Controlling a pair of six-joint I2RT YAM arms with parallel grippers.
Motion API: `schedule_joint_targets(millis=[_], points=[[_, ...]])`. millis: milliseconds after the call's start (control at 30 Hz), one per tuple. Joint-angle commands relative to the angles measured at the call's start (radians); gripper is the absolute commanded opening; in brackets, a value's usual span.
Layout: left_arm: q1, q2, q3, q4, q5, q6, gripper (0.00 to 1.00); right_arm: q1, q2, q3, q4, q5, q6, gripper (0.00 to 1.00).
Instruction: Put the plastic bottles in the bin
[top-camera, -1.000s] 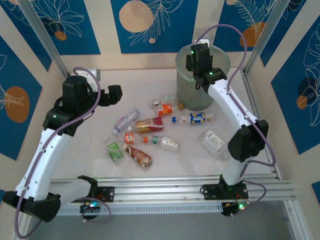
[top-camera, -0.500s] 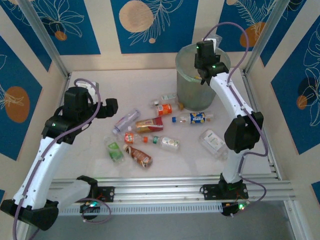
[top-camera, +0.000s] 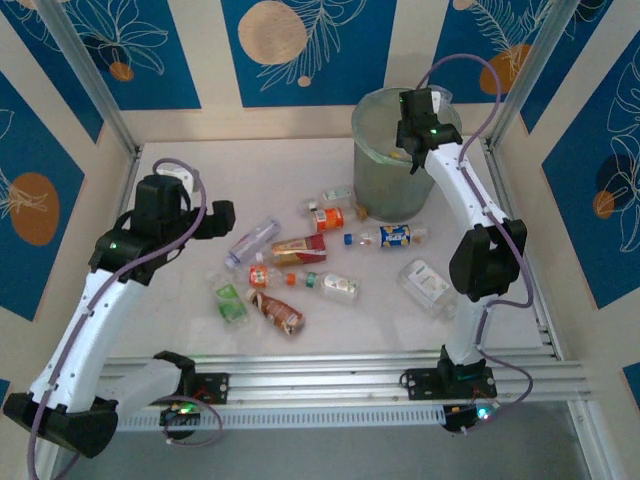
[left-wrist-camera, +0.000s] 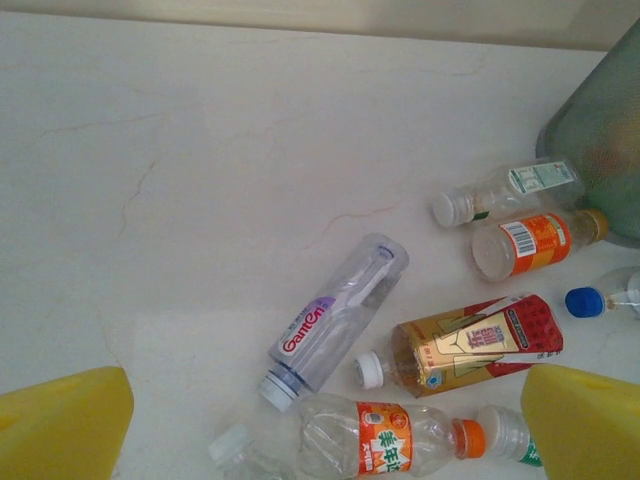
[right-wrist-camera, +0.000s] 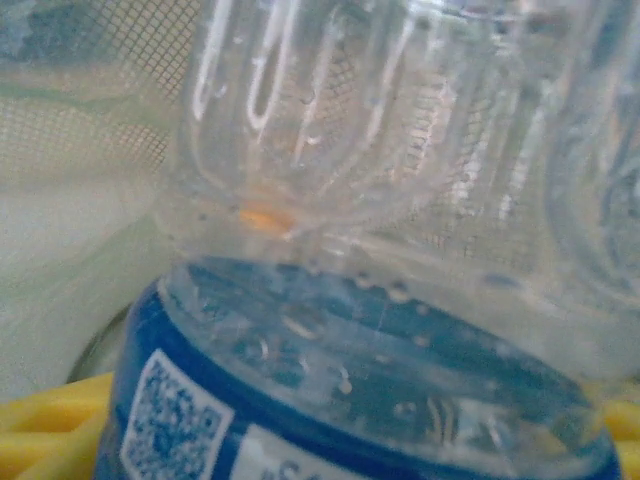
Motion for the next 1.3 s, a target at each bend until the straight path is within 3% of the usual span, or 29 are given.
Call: schedule_joint_targets(millis=[0, 233, 633, 933, 1067, 1267], points=[[0.010, 0.006, -0.006, -0.033, -0.017, 0.018, 1.00, -0.003, 0.001, 0.033, -0.028, -0.006, 0.019, 0.80], [0.010, 0.009, -0.024, -0.058, -0.019, 0.002, 0.99, -0.002, -0.006, 0.047, -0.033, -0.010, 0.018, 0.88], [0.011, -0.002, -0.071, -0.109, -0.006, -0.043, 1.00, 0.009, -0.011, 0.132, -0.053, -0.027, -0.005, 0.89], [0.012, -0.064, -0.250, -0.151, 0.033, -0.174, 1.00, 0.037, -0.063, 0.153, -0.050, -0.055, -0.029, 0.94], [0.013, -0.105, -0.357, -0.141, 0.089, -0.256, 0.99, 0.048, -0.104, 0.151, -0.056, -0.087, -0.028, 1.00], [0.012, -0.136, -0.505, -0.046, 0.193, -0.373, 0.98, 0.089, -0.183, 0.118, -0.055, -0.096, -0.044, 0.99]])
